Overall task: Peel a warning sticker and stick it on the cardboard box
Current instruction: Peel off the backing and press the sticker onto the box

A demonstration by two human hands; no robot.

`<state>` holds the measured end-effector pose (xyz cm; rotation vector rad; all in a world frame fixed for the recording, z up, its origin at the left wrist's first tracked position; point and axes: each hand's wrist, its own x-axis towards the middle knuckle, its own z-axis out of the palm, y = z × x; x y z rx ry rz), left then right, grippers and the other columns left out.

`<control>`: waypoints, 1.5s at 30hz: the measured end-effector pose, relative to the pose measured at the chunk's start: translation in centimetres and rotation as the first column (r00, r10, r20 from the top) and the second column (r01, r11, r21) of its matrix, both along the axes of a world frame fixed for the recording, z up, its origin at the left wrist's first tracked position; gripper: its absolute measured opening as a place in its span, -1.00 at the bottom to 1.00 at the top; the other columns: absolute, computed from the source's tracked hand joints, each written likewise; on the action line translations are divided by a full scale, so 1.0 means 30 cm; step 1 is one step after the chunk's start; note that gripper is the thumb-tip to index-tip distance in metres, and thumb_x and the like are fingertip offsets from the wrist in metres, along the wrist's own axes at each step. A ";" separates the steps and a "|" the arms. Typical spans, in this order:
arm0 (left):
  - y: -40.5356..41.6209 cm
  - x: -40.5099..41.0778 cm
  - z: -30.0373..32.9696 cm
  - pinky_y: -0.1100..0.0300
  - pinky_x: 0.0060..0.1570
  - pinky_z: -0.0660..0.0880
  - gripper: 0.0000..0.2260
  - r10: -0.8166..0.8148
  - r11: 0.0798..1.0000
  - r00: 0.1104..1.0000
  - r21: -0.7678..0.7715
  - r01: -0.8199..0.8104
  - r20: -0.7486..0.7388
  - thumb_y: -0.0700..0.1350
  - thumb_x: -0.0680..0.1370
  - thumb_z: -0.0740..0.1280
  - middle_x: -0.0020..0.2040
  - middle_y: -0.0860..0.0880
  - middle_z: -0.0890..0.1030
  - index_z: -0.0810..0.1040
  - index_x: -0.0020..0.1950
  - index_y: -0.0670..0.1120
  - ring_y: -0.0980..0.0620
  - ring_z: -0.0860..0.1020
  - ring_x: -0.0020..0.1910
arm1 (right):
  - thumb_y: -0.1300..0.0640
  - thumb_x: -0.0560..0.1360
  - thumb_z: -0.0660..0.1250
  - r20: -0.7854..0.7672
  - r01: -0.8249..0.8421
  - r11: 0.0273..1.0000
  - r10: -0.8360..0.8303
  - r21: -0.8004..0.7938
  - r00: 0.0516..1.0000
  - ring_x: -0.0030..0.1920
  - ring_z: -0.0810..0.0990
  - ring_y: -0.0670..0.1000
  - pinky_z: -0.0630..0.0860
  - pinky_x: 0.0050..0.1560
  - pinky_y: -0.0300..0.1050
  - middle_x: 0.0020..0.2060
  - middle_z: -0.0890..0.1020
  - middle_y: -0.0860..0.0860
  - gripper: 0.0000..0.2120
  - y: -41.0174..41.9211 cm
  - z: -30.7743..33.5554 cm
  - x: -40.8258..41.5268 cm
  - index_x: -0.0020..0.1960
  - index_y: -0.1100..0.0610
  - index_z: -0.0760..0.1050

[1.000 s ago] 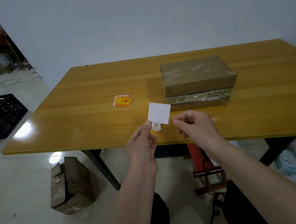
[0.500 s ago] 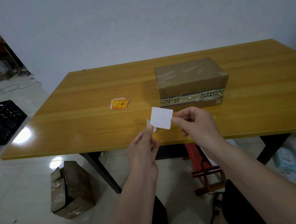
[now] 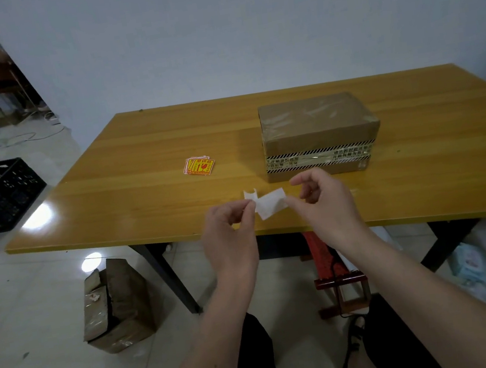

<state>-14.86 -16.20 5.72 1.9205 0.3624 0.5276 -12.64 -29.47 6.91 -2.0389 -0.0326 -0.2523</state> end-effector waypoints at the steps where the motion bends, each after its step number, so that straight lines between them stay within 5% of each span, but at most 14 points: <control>1: 0.000 0.000 0.001 0.42 -0.22 0.36 -0.96 -0.003 0.996 1.000 0.089 0.002 0.007 -0.07 0.46 0.40 -0.14 0.09 0.59 0.62 -0.16 0.08 0.20 0.51 -0.20 | 0.14 0.41 0.42 0.054 -0.006 0.997 0.010 -0.083 0.999 -0.29 0.42 -0.07 0.44 -0.24 -0.16 -0.20 0.47 -0.02 -0.81 0.004 0.001 -0.005 0.00 0.02 0.51; 6: -0.007 -0.006 -0.003 0.36 -0.21 0.34 -0.91 -0.071 0.938 0.996 0.343 0.047 0.057 -0.06 0.47 0.40 -0.16 0.04 0.54 0.67 -0.09 -0.03 0.11 0.48 -0.13 | 0.12 0.48 0.36 0.195 -0.014 0.914 0.101 -0.406 0.976 -0.21 0.39 -0.09 0.33 -0.35 -0.27 -0.16 0.39 -0.05 -0.88 0.031 -0.002 -0.028 0.01 0.07 0.59; 12: -0.005 -0.016 -0.003 0.23 -0.16 0.38 -0.95 -0.132 0.900 0.989 0.425 0.094 0.061 -0.07 0.45 0.42 -0.21 0.09 0.50 0.66 -0.13 -0.01 0.08 0.48 -0.15 | 0.10 0.47 0.37 0.212 0.004 0.864 0.119 -0.504 0.970 -0.12 0.41 -0.07 0.31 -0.34 -0.23 -0.19 0.41 -0.03 -0.90 0.028 -0.012 -0.030 -0.05 0.09 0.62; 15: -0.003 -0.014 0.004 0.34 -0.24 0.33 -0.95 -0.099 0.933 0.995 0.349 0.085 0.024 -0.04 0.43 0.44 -0.22 0.14 0.48 0.65 -0.16 0.02 0.15 0.47 -0.18 | 0.09 0.45 0.39 0.106 -0.027 0.926 0.072 -0.376 0.992 -0.21 0.39 -0.09 0.35 -0.30 -0.22 -0.21 0.43 -0.05 -0.93 0.021 -0.011 -0.022 -0.15 0.08 0.61; 18: 0.007 -0.014 0.007 0.49 -0.29 0.32 -0.97 -0.054 0.973 0.999 0.224 0.053 0.001 -0.02 0.42 0.44 -0.21 0.15 0.53 0.64 -0.18 0.06 0.22 0.49 -0.23 | 0.17 0.41 0.44 -0.067 -0.004 1.000 0.004 -0.003 0.998 -0.25 0.46 -0.11 0.39 -0.23 -0.24 -0.25 0.53 -0.05 -0.94 -0.004 -0.008 -0.012 -0.24 0.09 0.59; 21: 0.014 -0.019 0.005 0.46 -0.26 0.32 -0.97 -0.037 0.986 0.999 0.163 0.042 -0.039 -0.02 0.44 0.43 -0.16 0.11 0.58 0.65 -0.15 0.07 0.24 0.50 -0.23 | 0.21 0.41 0.44 -0.206 0.081 0.957 -0.022 0.280 0.978 -0.18 0.54 -0.04 0.43 -0.19 -0.23 -0.26 0.61 0.00 -0.91 -0.026 -0.009 -0.018 -0.27 0.10 0.59; 27: -0.056 -0.043 -0.015 0.20 -0.06 0.53 -0.94 -0.139 0.987 0.986 0.067 0.146 -0.097 -0.03 0.45 0.42 -0.10 0.13 0.65 0.67 -0.10 0.09 0.20 0.57 -0.12 | 0.16 0.39 0.46 -0.199 0.101 0.925 -0.028 0.367 0.980 -0.24 0.53 -0.04 0.46 -0.21 -0.24 -0.31 0.60 0.03 -0.88 0.007 -0.028 -0.033 -0.26 0.18 0.57; 33: -0.096 -0.053 -0.023 0.23 -0.16 0.49 -0.81 -0.096 0.989 0.990 0.100 0.106 -0.098 0.04 0.40 0.45 -0.08 0.13 0.62 0.64 0.00 0.09 0.19 0.52 -0.14 | 0.19 0.42 0.41 -0.151 0.075 0.915 -0.015 0.397 0.988 -0.30 0.51 -0.10 0.47 -0.34 -0.39 -0.34 0.57 0.02 -0.90 0.030 -0.037 -0.051 -0.25 0.19 0.55; 39: -0.113 -0.052 -0.024 0.11 -0.05 0.52 -0.78 -0.055 0.984 0.995 0.166 0.069 -0.089 -0.01 0.36 0.47 -0.06 0.15 0.59 0.63 -0.01 0.07 0.15 0.50 -0.07 | 0.16 0.46 0.36 -0.166 0.074 0.919 -0.009 0.387 0.986 -0.21 0.53 -0.02 0.53 -0.14 -0.08 -0.24 0.60 0.10 -0.84 0.060 -0.046 -0.058 -0.12 0.27 0.56; 45: -0.123 -0.043 -0.026 0.01 0.02 0.53 -0.82 0.003 0.986 0.998 0.169 0.008 -0.066 -0.06 0.36 0.45 -0.10 0.17 0.57 0.64 -0.05 0.06 0.15 0.51 -0.08 | 0.18 0.45 0.35 -0.154 0.077 0.920 -0.018 0.384 0.988 -0.28 0.48 -0.07 0.47 -0.21 -0.15 -0.32 0.53 0.01 -0.86 0.078 -0.052 -0.056 -0.13 0.28 0.52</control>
